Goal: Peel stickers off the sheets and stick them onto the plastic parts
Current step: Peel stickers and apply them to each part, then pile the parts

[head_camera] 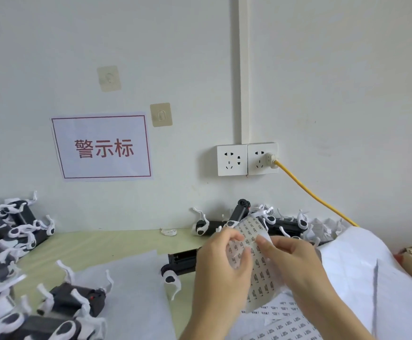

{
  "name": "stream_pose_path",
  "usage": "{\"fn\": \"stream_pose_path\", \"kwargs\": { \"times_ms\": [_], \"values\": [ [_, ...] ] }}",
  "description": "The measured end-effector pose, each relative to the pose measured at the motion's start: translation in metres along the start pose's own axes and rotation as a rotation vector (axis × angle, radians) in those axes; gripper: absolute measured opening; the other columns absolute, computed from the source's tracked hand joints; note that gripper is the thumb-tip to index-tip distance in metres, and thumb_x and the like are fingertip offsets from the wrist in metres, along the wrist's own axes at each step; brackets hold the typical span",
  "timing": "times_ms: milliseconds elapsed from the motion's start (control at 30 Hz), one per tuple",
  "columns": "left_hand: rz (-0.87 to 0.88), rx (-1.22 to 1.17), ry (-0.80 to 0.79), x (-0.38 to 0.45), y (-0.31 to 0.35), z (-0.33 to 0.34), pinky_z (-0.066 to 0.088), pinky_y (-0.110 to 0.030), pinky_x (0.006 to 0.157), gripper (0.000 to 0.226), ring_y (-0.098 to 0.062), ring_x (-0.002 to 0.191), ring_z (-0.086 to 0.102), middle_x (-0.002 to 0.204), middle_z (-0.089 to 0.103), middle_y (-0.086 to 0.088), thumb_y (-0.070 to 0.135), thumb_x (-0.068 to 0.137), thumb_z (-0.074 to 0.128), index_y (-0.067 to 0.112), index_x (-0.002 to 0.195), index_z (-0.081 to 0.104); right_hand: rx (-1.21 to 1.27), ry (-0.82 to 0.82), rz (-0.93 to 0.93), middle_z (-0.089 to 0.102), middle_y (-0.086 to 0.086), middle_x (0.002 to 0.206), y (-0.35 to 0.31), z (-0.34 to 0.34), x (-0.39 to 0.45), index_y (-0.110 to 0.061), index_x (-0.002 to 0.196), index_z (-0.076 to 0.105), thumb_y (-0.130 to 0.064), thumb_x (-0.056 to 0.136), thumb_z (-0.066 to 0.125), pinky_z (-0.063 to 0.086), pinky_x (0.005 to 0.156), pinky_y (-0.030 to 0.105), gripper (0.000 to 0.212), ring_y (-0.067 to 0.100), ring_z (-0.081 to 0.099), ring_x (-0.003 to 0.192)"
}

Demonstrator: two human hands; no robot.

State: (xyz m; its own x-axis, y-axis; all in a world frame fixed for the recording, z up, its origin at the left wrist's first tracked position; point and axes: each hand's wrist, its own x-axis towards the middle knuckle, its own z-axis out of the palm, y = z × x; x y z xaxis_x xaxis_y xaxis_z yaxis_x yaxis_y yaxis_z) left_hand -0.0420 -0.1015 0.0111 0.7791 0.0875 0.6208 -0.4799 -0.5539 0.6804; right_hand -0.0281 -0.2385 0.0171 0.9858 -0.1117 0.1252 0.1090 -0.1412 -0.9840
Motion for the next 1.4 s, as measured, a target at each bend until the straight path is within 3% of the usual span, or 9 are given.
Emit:
{"fn": "stream_pose_path", "kwargs": {
  "times_ms": [200,367,467,567,800,1000,1100,1200,1400],
  "values": [
    [0.041,-0.021,0.029,0.002,-0.015,-0.006,0.046,-0.015,0.080,0.015,-0.001,0.094,0.059,0.095,0.064,0.018,0.019,0.090,0.070,0.033,0.094,0.064,-0.005,-0.103,-0.067,0.076,0.001,0.076,-0.001,0.010,-0.002,-0.026,0.080,0.079,-0.020,0.097,0.060,0.048,0.063,0.029,0.027,0.014,0.069,0.069],
    [0.064,-0.026,0.020,0.002,-0.016,-0.007,0.045,-0.016,0.080,0.014,-0.004,0.096,0.058,0.096,0.062,0.016,0.016,0.093,0.066,0.030,0.093,0.064,0.044,-0.052,-0.085,0.077,0.008,0.081,0.000,0.022,-0.005,-0.018,0.083,0.078,-0.018,0.093,0.065,0.056,0.084,0.052,0.017,0.024,0.072,0.074],
    [0.059,-0.012,0.009,0.004,-0.017,-0.010,0.041,-0.011,0.080,0.014,-0.004,0.099,0.056,0.099,0.060,0.016,0.018,0.094,0.064,0.032,0.093,0.061,0.056,-0.036,-0.076,0.075,0.013,0.082,0.000,0.024,-0.004,-0.011,0.081,0.074,-0.019,0.091,0.067,0.052,0.090,0.055,0.016,0.031,0.071,0.078],
    [0.080,0.019,0.012,0.005,-0.016,-0.012,0.038,-0.010,0.080,0.011,-0.006,0.098,0.053,0.097,0.057,0.018,0.018,0.093,0.065,0.028,0.094,0.062,0.064,-0.024,-0.072,0.074,0.012,0.080,0.001,0.026,-0.003,-0.012,0.076,0.073,-0.020,0.091,0.068,0.052,0.081,0.048,0.017,0.031,0.068,0.078],
    [0.113,0.072,0.061,0.005,-0.013,-0.012,0.046,-0.035,0.086,0.006,-0.009,0.092,0.054,0.087,0.059,0.016,0.019,0.092,0.068,0.024,0.090,0.071,-0.029,0.005,-0.111,0.071,0.010,0.069,0.002,0.032,-0.005,-0.013,0.073,0.072,-0.023,0.089,0.067,0.049,0.064,0.035,0.020,0.019,0.067,0.063],
    [0.025,0.003,0.012,0.006,-0.018,-0.010,0.049,-0.017,0.070,0.014,-0.003,0.077,0.062,0.083,0.070,0.011,0.011,0.094,0.064,0.019,0.090,0.075,-0.119,0.007,-0.233,0.075,-0.005,0.069,0.000,0.034,-0.009,-0.029,0.070,0.078,-0.025,0.092,0.069,0.056,0.067,0.031,0.024,0.010,0.072,0.066],
    [-0.045,-0.122,-0.003,0.008,-0.019,-0.012,0.046,-0.009,0.064,0.012,0.001,0.075,0.064,0.074,0.070,0.013,0.012,0.092,0.068,0.017,0.084,0.076,-0.184,0.003,-0.306,0.075,-0.010,0.069,-0.001,0.033,-0.010,-0.029,0.067,0.078,-0.023,0.091,0.069,0.054,0.062,0.018,0.026,0.005,0.071,0.067],
    [-0.087,-0.175,-0.035,0.010,-0.023,-0.015,0.047,-0.010,0.064,0.014,-0.001,0.073,0.065,0.073,0.071,0.012,0.012,0.092,0.070,0.021,0.081,0.074,-0.244,0.002,-0.369,0.074,-0.013,0.068,-0.001,0.031,-0.010,-0.026,0.071,0.078,-0.023,0.091,0.070,0.050,0.061,0.012,0.021,0.003,0.069,0.068],
    [-0.061,-0.165,-0.070,0.010,-0.022,-0.016,0.045,-0.008,0.066,0.022,0.001,0.076,0.064,0.076,0.070,0.014,0.011,0.093,0.066,0.027,0.079,0.068,-0.231,-0.009,-0.383,0.075,-0.011,0.070,-0.001,0.029,-0.010,-0.024,0.074,0.078,-0.025,0.091,0.070,0.053,0.064,0.017,0.018,0.004,0.070,0.069]
  ]
}}
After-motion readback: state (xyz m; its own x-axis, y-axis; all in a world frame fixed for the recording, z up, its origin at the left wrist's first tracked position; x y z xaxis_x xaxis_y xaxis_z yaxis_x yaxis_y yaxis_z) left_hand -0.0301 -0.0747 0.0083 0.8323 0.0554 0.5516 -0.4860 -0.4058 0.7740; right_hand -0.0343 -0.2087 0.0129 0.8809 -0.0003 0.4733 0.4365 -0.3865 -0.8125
